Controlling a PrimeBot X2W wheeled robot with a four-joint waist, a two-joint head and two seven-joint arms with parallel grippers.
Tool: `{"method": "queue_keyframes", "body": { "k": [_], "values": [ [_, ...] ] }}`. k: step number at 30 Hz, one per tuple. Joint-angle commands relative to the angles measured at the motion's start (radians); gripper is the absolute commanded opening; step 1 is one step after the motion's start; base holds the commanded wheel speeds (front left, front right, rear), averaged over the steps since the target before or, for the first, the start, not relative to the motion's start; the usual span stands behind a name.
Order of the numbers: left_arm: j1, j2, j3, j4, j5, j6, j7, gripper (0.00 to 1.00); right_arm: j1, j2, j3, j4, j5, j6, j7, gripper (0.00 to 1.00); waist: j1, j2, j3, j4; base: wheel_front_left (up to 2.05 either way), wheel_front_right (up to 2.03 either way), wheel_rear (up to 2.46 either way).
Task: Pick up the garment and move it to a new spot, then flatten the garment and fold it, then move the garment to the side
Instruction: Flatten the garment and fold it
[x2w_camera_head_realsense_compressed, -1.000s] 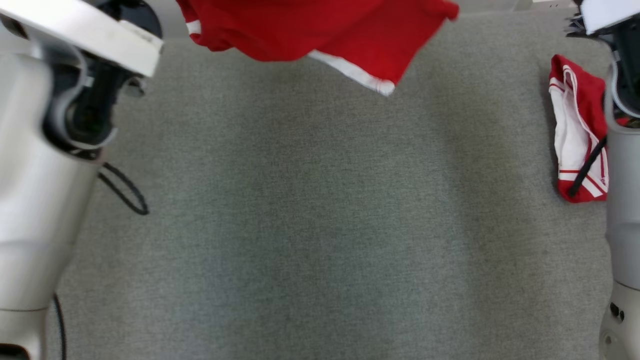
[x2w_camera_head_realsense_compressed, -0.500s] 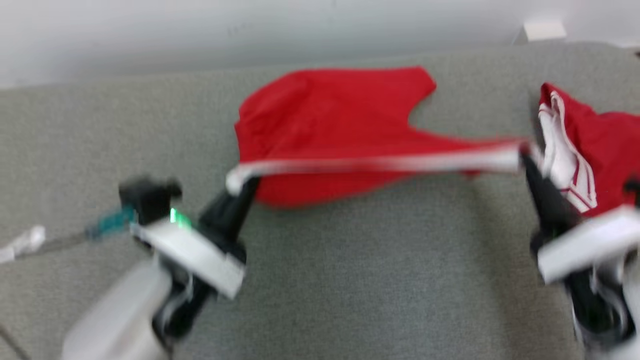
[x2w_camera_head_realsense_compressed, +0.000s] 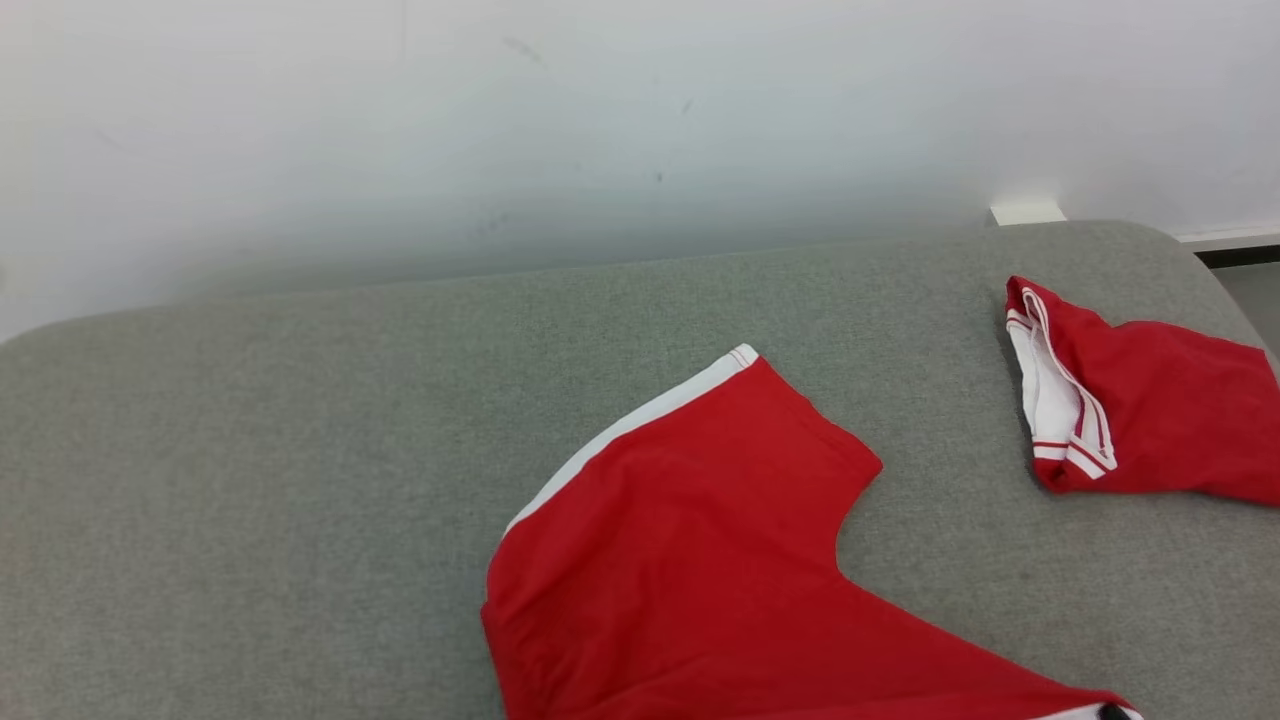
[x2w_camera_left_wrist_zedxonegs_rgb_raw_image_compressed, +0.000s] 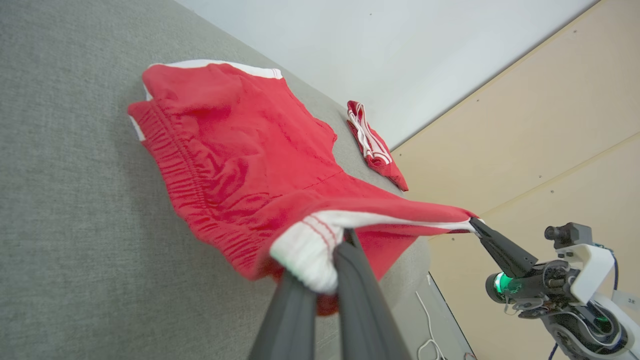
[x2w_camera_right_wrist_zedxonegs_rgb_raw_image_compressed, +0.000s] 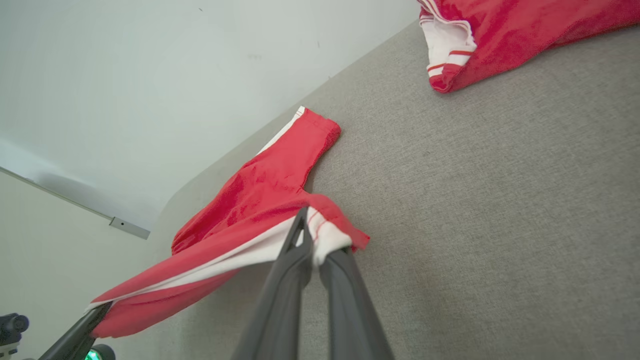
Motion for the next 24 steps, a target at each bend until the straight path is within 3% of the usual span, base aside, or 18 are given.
{"method": "queue_keyframes", "body": {
  "k": [1, 5, 10, 21, 24],
  "values": [
    [0.024, 0.019, 0.02, -0.028, -0.022, 0.013, -0.004, 0.0, 0.033, -0.005, -0.028, -0.035, 0.01, -0.003, 0.012, 0.0, 0.0006, 0.0, 0.003, 0.008, 0.0, 0.0, 0.0],
    [0.048, 0.017, 0.042, -0.076, -0.067, 0.016, 0.004, 0.0, 0.027, -0.007, -0.064, -0.067, -0.011, -0.003, 0.064, 0.0, 0.0006, 0.0, 0.025, 0.025, 0.0, 0.0, 0.0],
    [-0.045, -0.004, 0.06, -0.067, -0.118, -0.002, 0.051, 0.0, -0.152, -0.012, -0.06, -0.028, -0.063, -0.003, 0.155, 0.0, 0.0006, 0.0, 0.092, 0.071, 0.0, 0.0, 0.0],
    [-0.361, -0.14, 0.111, 0.037, -0.259, 0.027, 0.175, 0.0, -0.698, 0.029, 0.0, 0.234, -0.206, -0.003, 0.38, 0.0, 0.0006, 0.0, 0.263, 0.198, 0.0, 0.0, 0.0],
    [-0.452, -0.171, 0.12, 0.11, -0.238, 0.051, 0.178, 0.0, -0.813, 0.044, 0.019, 0.31, -0.249, -0.003, 0.416, 0.0, 0.0006, 0.0, 0.308, 0.225, 0.0, 0.0, 0.0]
  ]
}}
